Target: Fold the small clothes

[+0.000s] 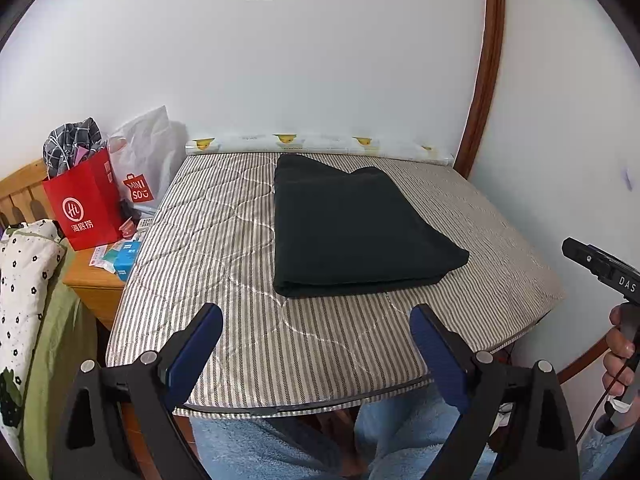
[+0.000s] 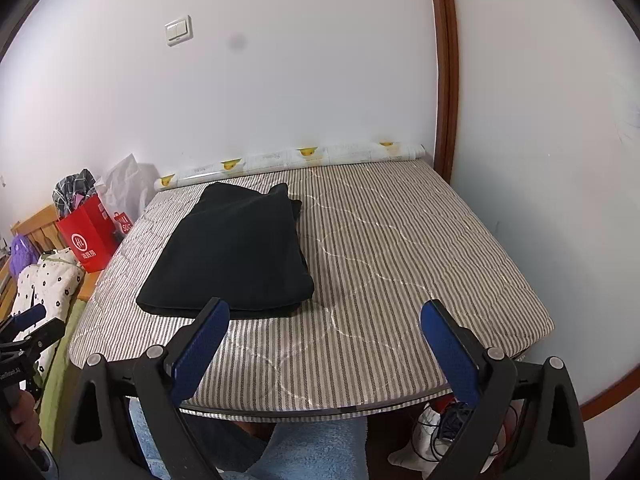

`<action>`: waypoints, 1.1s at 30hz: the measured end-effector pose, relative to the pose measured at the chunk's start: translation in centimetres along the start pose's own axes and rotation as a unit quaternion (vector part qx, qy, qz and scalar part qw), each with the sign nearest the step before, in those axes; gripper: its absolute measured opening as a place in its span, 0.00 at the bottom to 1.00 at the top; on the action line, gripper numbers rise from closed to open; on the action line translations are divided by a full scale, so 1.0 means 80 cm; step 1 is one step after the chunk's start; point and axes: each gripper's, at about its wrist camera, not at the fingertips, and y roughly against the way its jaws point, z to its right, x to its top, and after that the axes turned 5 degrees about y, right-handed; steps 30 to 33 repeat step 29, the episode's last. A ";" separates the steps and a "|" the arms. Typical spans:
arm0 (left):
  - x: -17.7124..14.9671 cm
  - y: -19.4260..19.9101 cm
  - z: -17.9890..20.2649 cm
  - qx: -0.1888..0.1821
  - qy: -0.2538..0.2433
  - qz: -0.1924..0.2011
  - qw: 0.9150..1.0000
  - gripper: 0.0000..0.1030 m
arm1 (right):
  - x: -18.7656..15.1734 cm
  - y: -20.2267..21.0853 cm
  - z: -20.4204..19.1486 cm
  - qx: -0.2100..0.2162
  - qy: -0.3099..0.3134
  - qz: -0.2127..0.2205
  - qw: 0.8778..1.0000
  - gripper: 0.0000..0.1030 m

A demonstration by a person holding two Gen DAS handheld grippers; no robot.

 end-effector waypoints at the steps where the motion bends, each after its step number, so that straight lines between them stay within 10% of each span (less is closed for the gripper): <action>1: 0.000 0.000 0.000 0.000 0.000 0.000 1.000 0.92 | 0.000 0.000 0.001 0.000 0.000 0.000 1.000 0.93; 33: 0.005 0.005 0.000 -0.005 0.011 0.009 1.000 0.92 | -0.002 0.012 -0.001 0.005 0.009 0.009 1.000 0.93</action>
